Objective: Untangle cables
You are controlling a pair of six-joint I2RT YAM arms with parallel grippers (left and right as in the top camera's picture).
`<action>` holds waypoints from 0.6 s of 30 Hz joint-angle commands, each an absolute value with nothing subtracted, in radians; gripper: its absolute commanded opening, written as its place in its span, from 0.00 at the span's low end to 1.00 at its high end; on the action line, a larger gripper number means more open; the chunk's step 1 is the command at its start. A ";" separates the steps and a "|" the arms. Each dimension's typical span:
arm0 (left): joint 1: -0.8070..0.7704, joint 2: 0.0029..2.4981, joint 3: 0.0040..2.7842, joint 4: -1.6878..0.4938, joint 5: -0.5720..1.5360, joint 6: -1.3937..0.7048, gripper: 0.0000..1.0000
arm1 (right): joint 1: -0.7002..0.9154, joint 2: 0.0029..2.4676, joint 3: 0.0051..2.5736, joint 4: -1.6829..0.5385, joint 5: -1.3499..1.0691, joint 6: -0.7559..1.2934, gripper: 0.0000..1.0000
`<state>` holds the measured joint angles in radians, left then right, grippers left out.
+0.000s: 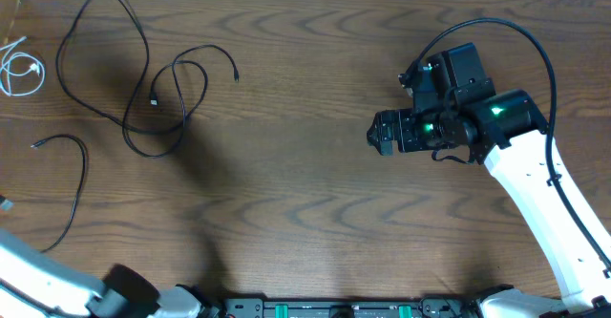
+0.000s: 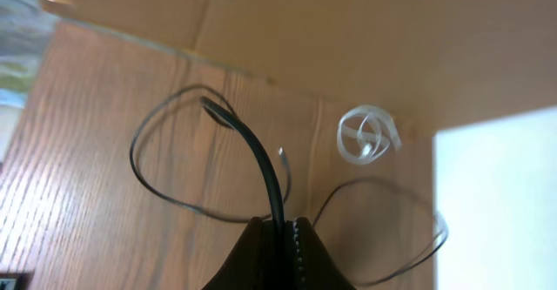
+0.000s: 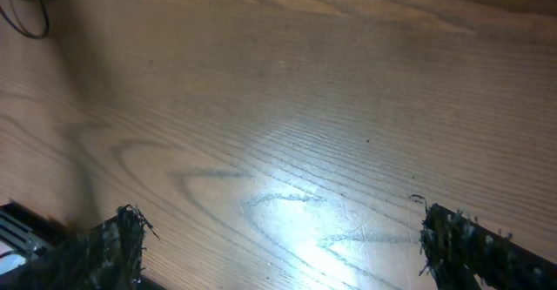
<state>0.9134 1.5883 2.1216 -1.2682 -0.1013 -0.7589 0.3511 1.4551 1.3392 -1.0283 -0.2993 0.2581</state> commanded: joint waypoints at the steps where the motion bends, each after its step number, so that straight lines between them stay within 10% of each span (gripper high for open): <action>1: 0.889 1.661 2.128 -1.267 -0.015 -0.623 0.07 | 0.355 1.459 1.332 -1.028 -0.298 0.249 0.99; 18: 0.778 2.057 2.128 -1.432 0.009 -0.488 0.08 | 0.355 1.459 1.332 -1.020 -0.298 0.276 0.99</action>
<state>0.7750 1.9995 2.1212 -1.4002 0.0525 -0.5137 0.3511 1.4551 1.3388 -1.0229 -0.2993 0.2695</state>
